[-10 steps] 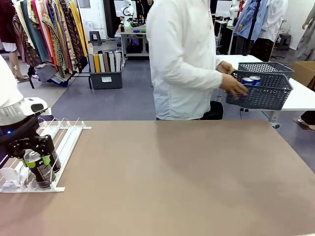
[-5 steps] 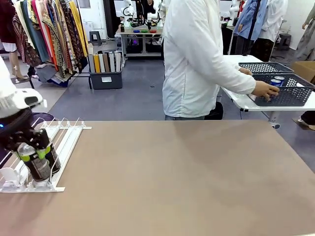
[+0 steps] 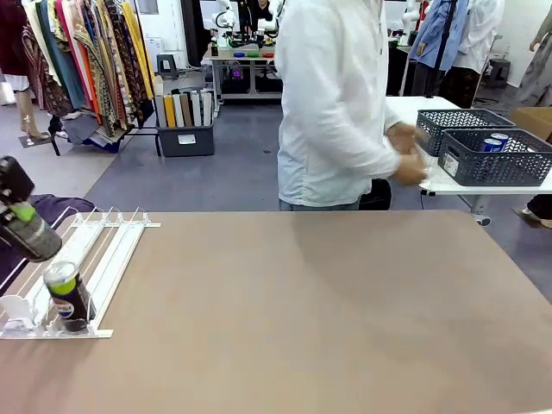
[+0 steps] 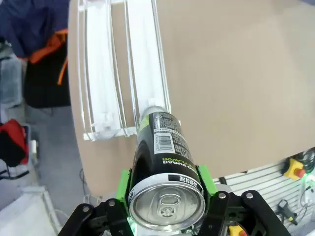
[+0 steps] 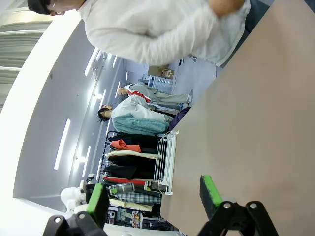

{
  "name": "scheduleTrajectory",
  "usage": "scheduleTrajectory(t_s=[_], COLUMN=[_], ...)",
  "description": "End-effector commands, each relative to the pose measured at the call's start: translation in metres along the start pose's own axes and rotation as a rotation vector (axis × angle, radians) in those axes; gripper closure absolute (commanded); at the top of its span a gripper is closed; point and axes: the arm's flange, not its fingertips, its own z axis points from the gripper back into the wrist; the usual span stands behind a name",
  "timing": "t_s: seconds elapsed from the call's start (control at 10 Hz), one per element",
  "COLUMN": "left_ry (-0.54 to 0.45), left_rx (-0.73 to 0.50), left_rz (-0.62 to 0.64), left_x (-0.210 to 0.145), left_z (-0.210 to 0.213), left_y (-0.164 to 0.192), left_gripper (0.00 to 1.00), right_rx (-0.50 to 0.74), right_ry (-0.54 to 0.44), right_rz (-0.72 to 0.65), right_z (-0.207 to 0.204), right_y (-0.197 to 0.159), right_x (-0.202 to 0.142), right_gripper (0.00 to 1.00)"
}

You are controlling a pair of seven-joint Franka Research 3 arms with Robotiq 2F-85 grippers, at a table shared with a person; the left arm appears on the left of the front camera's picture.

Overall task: Retrieve and store the cans from the dispenser.
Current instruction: Pick up one can from the Automatic Can Dispenser and place it in the middle of the table.

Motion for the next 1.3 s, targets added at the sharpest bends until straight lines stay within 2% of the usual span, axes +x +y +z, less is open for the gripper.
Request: scheduleTrajectory(t_s=[0.0, 0.3, 0.4, 0.7, 0.8, 0.9, 1.0, 1.1, 1.2], left_ry=[-0.072, -0.068, -0.064, -0.047, -0.037, -0.046, -0.042, -0.025, 0.019], left_rx=[-0.062, -0.128, -0.054, -0.072, -0.103, -0.127, -0.172, -0.119, -0.102], left_rz=[0.015, 0.057, 0.032, 0.047, 0.011, 0.036, -0.028, -0.037, -0.106], left_x=[-0.011, -0.009, -0.013, -0.013, -0.012, 0.001, 0.028, 0.046, 0.066], left_z=[0.012, 0.006, 0.020, 0.011, 0.003, 0.006, 0.002, -0.006, -0.023], left_y=[0.007, 0.020, 0.010, 0.013, 0.008, -0.012, -0.048, -0.085, -0.129], left_gripper=[1.00, 1.00, 1.00, 1.00, 1.00, 1.00, 1.00, 1.00, 1.00], right_rx=[0.001, 0.001, 0.001, 0.001, 0.001, 0.001, 0.001, 0.001, 0.001], right_ry=[0.006, 0.006, 0.006, 0.006, 0.006, 0.006, 0.006, 0.006, 0.006], right_rz=[-0.007, -0.007, -0.007, -0.007, -0.007, -0.007, -0.007, -0.007, -0.007], right_z=[0.001, 0.001, 0.001, 0.001, 0.001, 0.001, 0.001, 0.001, 0.001], right_y=[0.004, 0.004, 0.004, 0.004, 0.004, 0.004, 0.004, 0.004, 0.004], right_x=[-0.001, -0.001, -0.001, -0.001, -0.001, -0.001, -0.001, -0.001, -0.001], right_gripper=[0.00, 0.00, 0.00, 0.00, 0.00, 0.00, 0.00, 0.00, 0.00])
